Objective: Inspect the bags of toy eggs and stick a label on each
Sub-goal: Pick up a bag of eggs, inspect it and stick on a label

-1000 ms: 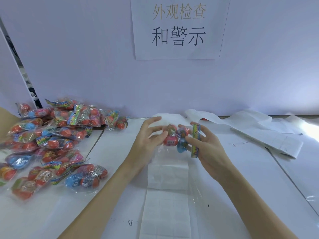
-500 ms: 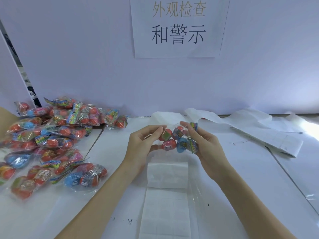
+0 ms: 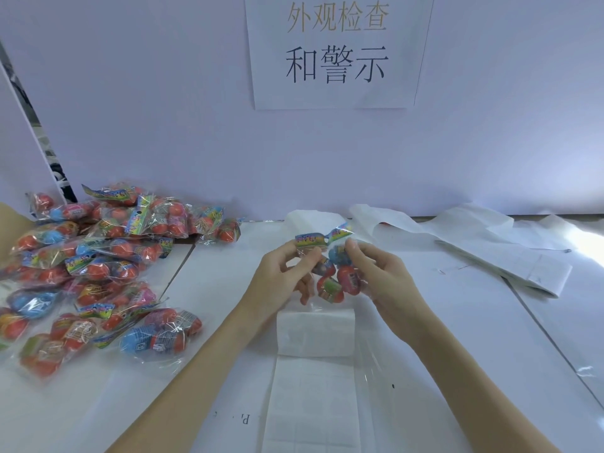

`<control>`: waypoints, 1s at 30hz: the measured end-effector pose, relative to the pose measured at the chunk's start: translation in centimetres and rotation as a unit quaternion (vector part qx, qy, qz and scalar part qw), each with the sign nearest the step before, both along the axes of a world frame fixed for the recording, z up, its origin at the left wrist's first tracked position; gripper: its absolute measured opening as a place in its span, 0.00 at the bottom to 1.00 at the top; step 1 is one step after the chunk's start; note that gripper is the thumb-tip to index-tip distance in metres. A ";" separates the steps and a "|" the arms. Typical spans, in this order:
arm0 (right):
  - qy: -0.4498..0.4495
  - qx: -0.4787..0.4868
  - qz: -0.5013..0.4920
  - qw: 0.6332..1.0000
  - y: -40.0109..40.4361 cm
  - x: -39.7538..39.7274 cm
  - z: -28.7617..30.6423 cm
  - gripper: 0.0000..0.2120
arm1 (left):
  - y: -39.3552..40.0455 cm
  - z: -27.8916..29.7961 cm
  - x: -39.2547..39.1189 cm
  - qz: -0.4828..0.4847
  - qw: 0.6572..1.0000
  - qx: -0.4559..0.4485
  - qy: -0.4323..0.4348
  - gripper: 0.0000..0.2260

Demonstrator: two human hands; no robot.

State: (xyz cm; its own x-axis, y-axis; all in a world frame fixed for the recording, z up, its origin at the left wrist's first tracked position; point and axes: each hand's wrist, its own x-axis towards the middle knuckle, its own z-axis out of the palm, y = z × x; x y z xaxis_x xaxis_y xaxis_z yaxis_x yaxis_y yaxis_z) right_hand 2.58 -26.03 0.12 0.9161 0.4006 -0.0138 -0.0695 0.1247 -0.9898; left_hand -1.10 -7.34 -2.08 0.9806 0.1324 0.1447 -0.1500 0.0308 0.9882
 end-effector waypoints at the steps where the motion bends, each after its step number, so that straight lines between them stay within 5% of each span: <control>1: 0.000 -0.010 0.012 1.000 0.1 0.0 -0.1 0.19 | -0.1 0.0 0.0 0.017 1.000 -0.002 -0.008 0.09; 7: 0.001 -0.004 0.066 0.998 -0.1 -0.1 -0.4 0.13 | 0.7 -0.1 0.5 0.148 0.986 -0.076 -0.005 0.10; 20: 0.030 0.030 0.077 0.996 0.3 0.0 -0.4 0.14 | 0.4 0.9 0.0 0.137 0.974 -0.181 -0.001 0.10; 23: 0.031 0.037 0.069 0.996 0.1 0.5 -0.8 0.15 | 0.4 1.1 -0.1 0.103 0.993 -0.064 0.002 0.09; 27: 0.072 0.037 0.167 0.983 0.0 0.6 -0.8 0.23 | 0.5 0.6 -0.4 0.109 0.994 0.020 -0.014 0.30; 30: 0.026 -0.064 0.231 0.971 -0.1 0.6 -1.5 0.46 | 0.8 0.3 -0.5 0.107 0.992 0.037 -0.054 0.29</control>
State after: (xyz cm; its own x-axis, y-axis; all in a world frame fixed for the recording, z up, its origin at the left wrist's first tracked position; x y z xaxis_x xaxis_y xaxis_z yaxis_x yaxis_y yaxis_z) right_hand 3.16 -26.17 -1.33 0.6361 0.7603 -0.1313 -0.1381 -0.0552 -0.9889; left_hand -1.57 -6.58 -1.74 0.9093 0.3216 0.2640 -0.2501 -0.0847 0.9645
